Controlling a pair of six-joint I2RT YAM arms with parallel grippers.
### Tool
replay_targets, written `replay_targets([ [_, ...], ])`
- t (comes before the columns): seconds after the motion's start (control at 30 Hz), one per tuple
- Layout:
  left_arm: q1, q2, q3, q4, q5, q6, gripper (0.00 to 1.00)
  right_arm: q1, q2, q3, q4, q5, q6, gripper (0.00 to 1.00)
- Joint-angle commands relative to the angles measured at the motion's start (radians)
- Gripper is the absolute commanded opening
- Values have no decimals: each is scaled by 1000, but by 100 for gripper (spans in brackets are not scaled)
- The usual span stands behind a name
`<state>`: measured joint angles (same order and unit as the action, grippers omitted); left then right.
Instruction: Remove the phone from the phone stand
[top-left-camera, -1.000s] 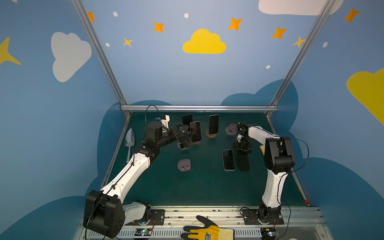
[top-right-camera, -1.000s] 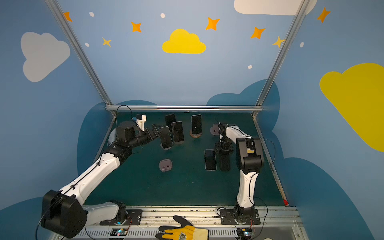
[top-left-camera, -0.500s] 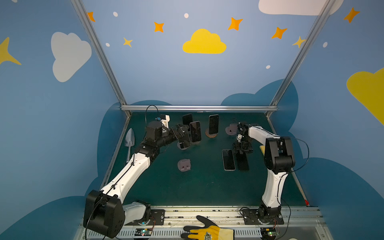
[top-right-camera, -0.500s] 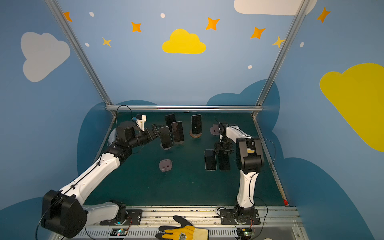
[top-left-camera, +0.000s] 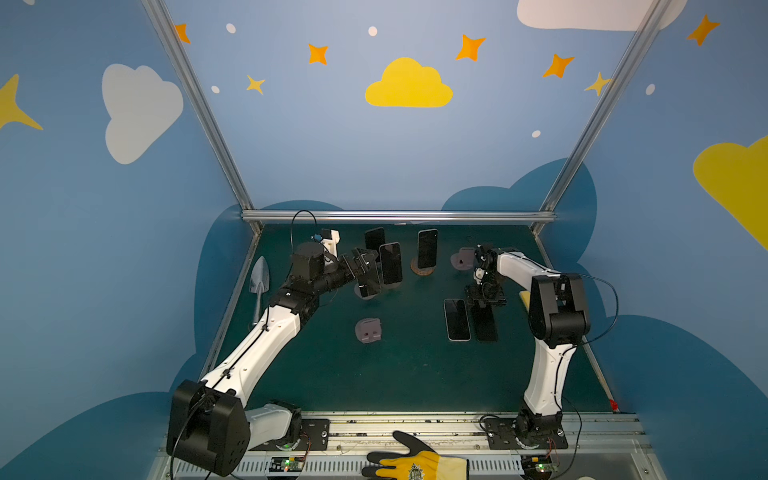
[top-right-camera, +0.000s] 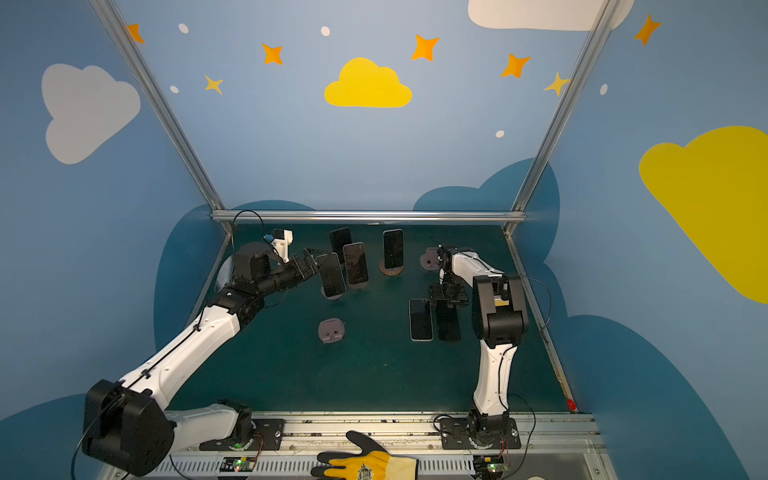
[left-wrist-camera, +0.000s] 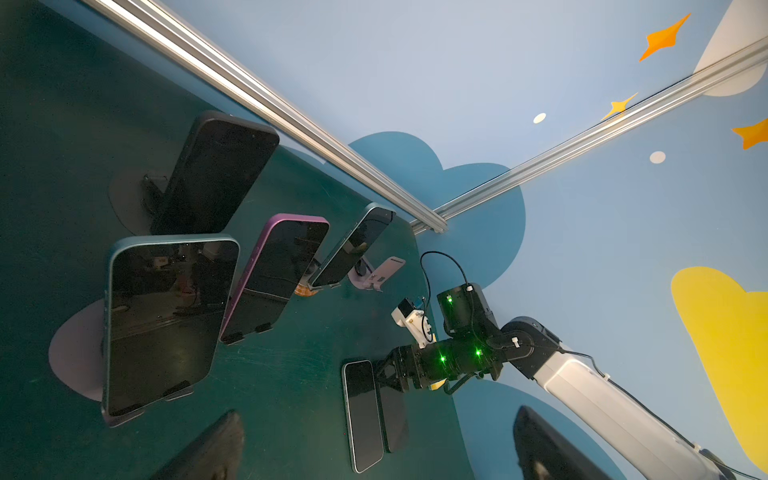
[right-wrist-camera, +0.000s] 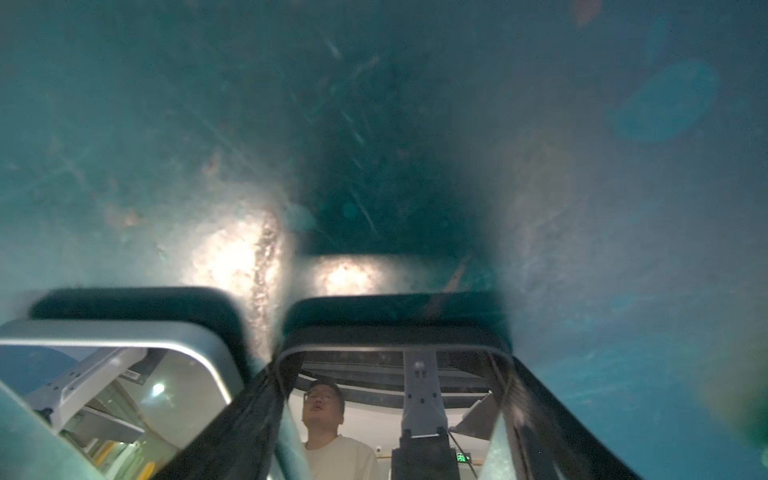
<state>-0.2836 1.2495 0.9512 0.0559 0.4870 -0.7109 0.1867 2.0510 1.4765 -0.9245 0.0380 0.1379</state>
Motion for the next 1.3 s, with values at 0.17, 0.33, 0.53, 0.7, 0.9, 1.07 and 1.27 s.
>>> replay_targets([
  [0.17, 3, 0, 11, 9, 10, 21, 100, 11, -176, -40, 3, 83, 124, 84],
  [0.33, 3, 2, 11, 2, 2, 29, 100, 20, -240, -28, -21, 95, 147, 83],
  [0.53, 4, -31, 8, -44, -96, 52, 100, 158, -454, -41, -29, 175, 264, 82],
  [0.7, 6, -134, -41, -101, -414, 60, 100, 388, -617, -93, 1, 263, 442, 86],
  [0.9, 68, -153, -39, -257, -754, -23, 100, 715, -634, -166, 122, 354, 592, 88],
  [1.07, 147, -107, -25, -293, -714, -101, 100, 899, -482, -49, 126, 413, 665, 88],
  [1.27, 185, -85, -15, -297, -667, -116, 100, 980, -224, 211, 11, 366, 747, 89],
])
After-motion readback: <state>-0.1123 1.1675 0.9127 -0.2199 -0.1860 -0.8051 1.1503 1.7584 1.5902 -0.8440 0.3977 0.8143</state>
